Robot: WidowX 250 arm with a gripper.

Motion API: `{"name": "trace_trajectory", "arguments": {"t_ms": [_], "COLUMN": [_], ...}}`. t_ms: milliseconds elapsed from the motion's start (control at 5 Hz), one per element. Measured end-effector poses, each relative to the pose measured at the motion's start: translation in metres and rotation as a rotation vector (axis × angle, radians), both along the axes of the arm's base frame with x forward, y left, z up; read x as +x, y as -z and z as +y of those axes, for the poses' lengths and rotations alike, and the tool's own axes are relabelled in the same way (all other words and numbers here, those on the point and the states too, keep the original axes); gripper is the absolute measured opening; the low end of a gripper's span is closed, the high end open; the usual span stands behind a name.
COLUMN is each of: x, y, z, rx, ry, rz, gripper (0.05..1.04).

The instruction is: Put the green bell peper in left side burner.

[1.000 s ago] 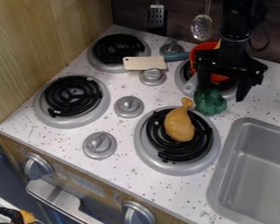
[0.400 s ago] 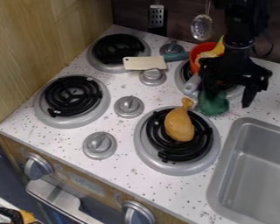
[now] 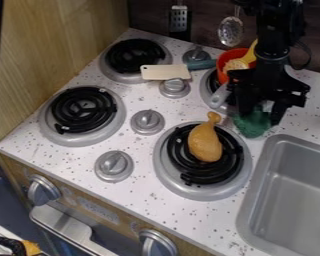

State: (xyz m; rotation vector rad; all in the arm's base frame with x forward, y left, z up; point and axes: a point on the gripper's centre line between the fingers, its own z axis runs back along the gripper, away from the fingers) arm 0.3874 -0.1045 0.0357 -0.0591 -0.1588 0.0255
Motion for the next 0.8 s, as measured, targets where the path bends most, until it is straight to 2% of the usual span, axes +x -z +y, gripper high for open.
{"name": "trace_trajectory", "arguments": {"t_ms": [200,400,600,800], "x": [0.000,-0.001,-0.001,-0.006], "y": [0.004,0.004,0.001,-0.003], "z": [0.002,0.004,0.002,-0.008], "rx": [0.002,0.009,0.023,0.045], "ry": [0.003,-0.015,-0.043,-0.095], "rz": [0.010,0.020,0.028,0.041], "gripper": [0.633,0.367,0.322,0.322]}}
